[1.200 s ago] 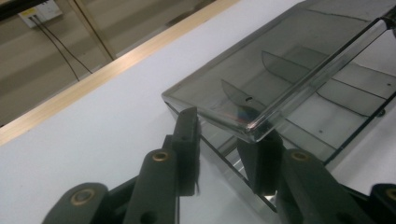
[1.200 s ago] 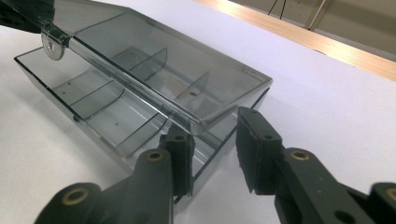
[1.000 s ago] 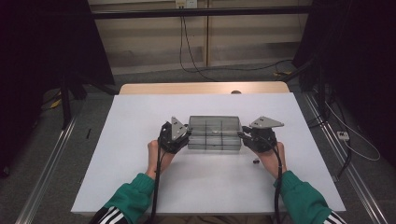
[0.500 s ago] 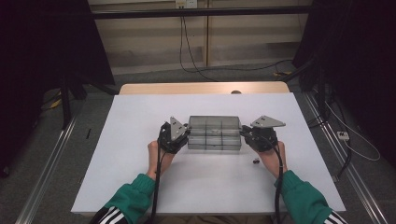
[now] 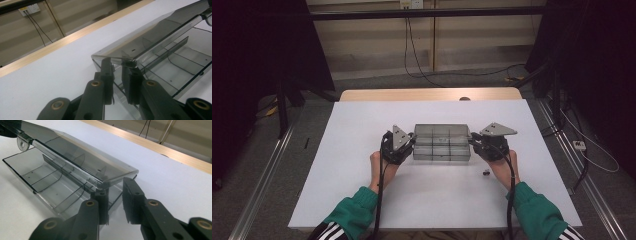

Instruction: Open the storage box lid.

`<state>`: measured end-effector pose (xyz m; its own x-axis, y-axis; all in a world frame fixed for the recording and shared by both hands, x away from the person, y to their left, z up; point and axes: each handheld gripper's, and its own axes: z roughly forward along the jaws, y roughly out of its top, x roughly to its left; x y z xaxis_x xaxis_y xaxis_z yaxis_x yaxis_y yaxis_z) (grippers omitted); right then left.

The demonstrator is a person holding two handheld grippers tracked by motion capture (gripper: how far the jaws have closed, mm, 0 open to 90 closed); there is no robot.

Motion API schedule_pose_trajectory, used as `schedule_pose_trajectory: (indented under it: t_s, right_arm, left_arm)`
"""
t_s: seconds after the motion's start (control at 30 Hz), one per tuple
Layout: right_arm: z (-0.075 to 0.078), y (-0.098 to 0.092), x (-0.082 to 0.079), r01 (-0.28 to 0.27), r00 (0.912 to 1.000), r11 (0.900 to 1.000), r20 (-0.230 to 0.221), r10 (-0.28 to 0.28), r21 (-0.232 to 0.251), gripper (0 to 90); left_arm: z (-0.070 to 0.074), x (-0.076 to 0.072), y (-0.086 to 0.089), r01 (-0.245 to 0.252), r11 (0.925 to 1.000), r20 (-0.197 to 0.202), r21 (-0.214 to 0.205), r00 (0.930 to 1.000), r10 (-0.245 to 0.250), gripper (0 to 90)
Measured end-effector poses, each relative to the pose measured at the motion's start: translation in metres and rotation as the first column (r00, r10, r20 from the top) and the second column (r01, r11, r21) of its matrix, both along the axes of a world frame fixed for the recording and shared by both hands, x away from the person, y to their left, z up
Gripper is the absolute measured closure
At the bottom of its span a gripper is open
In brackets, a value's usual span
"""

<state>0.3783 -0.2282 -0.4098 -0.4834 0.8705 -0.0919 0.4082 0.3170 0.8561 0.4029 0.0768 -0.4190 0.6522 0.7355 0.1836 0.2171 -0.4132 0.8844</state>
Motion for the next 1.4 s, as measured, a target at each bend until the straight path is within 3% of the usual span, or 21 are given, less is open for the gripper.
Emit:
schedule_pose_trajectory:
  t_s: [0.4,0.83,0.97,1.4]
  right_arm:
    - [0.005,-0.008,0.003,0.007,1.0,0.9989,0.004,-0.007,0.046,76.0]
    - [0.011,-0.007,0.009,0.013,0.9996,0.9983,0.025,-0.014,0.058,76.3]
    - [0.011,-0.007,0.013,0.019,0.9993,0.9978,0.03,-0.021,0.064,76.4]
    - [0.011,-0.005,0.027,0.054,0.9978,0.9956,0.035,-0.056,0.077,77.5]
  left_arm:
    - [0.006,-0.003,-0.004,0.026,0.9997,0.018,-0.001,0.9995,-0.026,79.4]
    - [0.012,0.009,-0.002,0.03,0.9978,-0.012,-0.06,0.9995,-0.031,77.9]
    - [0.013,0.015,-0.001,0.026,0.9951,-0.027,-0.095,0.9992,-0.029,78.0]
    - [0.012,0.031,-0.002,0.007,0.991,-0.047,-0.133,0.9988,-0.014,78.6]
